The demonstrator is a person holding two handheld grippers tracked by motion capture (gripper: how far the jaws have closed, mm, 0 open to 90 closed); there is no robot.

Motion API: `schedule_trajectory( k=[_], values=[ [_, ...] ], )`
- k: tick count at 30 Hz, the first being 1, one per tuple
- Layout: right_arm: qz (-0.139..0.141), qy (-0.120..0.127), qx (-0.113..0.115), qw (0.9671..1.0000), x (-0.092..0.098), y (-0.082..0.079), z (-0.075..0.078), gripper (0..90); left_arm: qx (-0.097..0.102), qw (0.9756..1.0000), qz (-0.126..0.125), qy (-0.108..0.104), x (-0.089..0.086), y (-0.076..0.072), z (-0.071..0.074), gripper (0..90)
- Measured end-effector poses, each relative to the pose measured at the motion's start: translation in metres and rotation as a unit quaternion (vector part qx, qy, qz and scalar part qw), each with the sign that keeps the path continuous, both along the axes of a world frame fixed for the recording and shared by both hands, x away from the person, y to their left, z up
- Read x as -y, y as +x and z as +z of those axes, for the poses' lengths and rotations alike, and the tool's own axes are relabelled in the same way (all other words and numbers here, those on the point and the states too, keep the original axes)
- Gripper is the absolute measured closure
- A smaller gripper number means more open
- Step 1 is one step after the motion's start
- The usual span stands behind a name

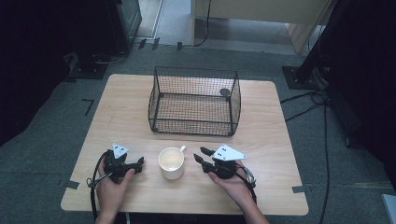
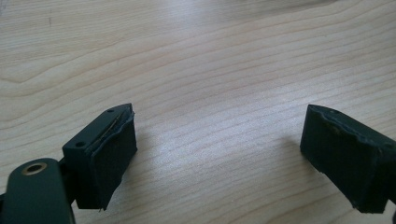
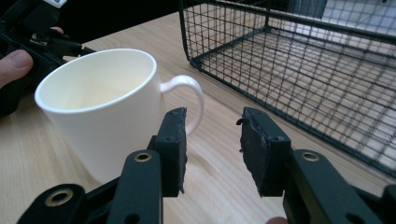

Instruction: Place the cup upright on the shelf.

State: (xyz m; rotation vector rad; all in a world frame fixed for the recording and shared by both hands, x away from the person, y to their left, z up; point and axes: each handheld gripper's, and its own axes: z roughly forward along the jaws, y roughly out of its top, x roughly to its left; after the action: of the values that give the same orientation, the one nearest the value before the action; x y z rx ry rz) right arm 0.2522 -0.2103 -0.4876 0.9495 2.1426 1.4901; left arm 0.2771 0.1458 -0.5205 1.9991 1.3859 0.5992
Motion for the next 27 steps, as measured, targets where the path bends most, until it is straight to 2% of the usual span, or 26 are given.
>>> schedule_trajectory(
  k=[3, 4, 7, 12, 15, 18, 20, 22, 26, 27],
  values=[
    [0.006, 0.001, 0.003, 1.0, -0.004, 0.003, -0.003, 59.8, 0.0, 1.0, 0.0, 0.0, 0.0, 0.0, 0.0, 11.3],
    [0.004, -0.011, 0.01, 0.9999, -0.008, 0.006, -0.006, 60.2, 0.0, 1.0, 0.0, 0.0, 0.0, 0.0, 0.0, 11.3],
    [0.002, -0.012, 0.01, 0.9999, -0.012, 0.009, -0.008, 60.7, 0.0, 1.0, 0.0, 0.0, 0.0, 0.0, 0.0, 11.2],
    [0.015, -0.002, -0.008, 0.9999, -0.023, 0.017, -0.015, 61.4, 0.0, 1.0, 0.0, 0.0, 0.0, 0.0, 0.0, 11.3],
    [0.01, -0.007, -0.01, 0.9999, -0.028, 0.019, -0.019, 61.4, 0.0, 1.0, 0.0, 0.0, 0.0, 0.0, 0.0, 11.3],
    [0.01, 0.004, -0.02, 0.9997, -0.032, 0.021, -0.019, 62.3, 0.0, 1.0, 0.0, 0.0, 0.0, 0.0, 0.0, 11.2],
    [0.005, -0.004, -0.014, 0.9999, -0.036, 0.022, -0.02, 62.8, 0.0, 1.0, 0.0, 0.0, 0.0, 0.0, 0.0, 11.3],
    [0.003, -0.008, -0.019, 0.9998, -0.039, 0.025, -0.021, 62.9, 0.0, 1.0, 0.0, 0.0, 0.0, 0.0, 0.0, 11.3],
    [0.004, -0.006, -0.018, 0.9998, -0.042, 0.029, -0.02, 64.0, 0.0, 1.0, 0.0, 0.0, 0.0, 0.0, 0.0, 11.3],
    [0.007, -0.014, -0.015, 0.9998, -0.044, 0.032, -0.02, 65.0, 0.0, 1.0, 0.0, 0.0, 0.0, 0.0, 0.0, 11.3]
  ],
)
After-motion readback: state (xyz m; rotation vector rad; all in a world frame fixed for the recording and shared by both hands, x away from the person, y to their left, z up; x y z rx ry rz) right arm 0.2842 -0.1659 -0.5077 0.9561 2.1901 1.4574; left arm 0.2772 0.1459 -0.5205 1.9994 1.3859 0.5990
